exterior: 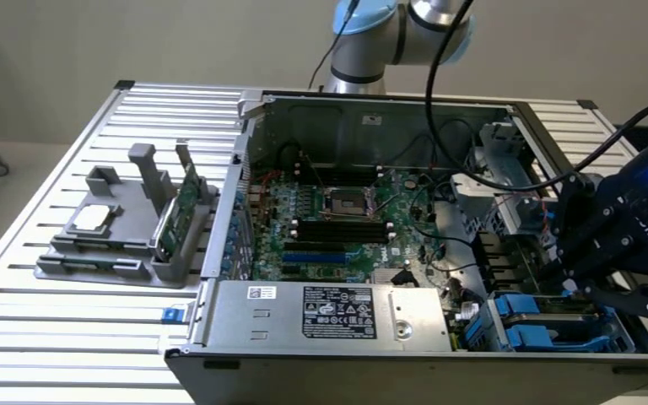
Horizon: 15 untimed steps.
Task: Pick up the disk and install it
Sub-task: 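Insert the first disk wire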
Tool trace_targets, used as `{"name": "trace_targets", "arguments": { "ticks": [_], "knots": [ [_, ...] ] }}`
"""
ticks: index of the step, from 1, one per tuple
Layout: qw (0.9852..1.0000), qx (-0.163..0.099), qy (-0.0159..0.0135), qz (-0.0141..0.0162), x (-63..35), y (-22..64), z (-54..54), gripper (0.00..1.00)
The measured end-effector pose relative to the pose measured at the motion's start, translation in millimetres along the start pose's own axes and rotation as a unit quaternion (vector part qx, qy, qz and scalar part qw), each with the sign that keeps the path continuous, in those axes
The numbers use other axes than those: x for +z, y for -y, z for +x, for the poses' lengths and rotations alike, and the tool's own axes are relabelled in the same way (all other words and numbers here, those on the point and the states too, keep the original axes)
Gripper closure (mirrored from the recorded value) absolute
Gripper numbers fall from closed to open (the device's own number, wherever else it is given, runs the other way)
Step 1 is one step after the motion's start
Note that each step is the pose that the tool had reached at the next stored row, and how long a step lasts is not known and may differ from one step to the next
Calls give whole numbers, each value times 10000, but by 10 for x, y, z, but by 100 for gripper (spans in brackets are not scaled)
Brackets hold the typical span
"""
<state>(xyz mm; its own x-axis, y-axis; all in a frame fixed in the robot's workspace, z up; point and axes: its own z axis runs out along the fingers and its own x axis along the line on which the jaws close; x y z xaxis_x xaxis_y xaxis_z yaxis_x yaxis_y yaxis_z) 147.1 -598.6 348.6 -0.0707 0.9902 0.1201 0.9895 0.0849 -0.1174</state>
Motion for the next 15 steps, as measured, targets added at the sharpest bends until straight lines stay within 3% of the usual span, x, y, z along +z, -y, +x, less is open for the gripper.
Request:
{"name": "trace_targets", "arguments": {
  "ticks": [9,15],
  "knots": [
    [10000,-2,-13,-1,9,-24,-39,83],
    [10000,-6,-44,-3,27,-35,-95,83]
  ]
}}
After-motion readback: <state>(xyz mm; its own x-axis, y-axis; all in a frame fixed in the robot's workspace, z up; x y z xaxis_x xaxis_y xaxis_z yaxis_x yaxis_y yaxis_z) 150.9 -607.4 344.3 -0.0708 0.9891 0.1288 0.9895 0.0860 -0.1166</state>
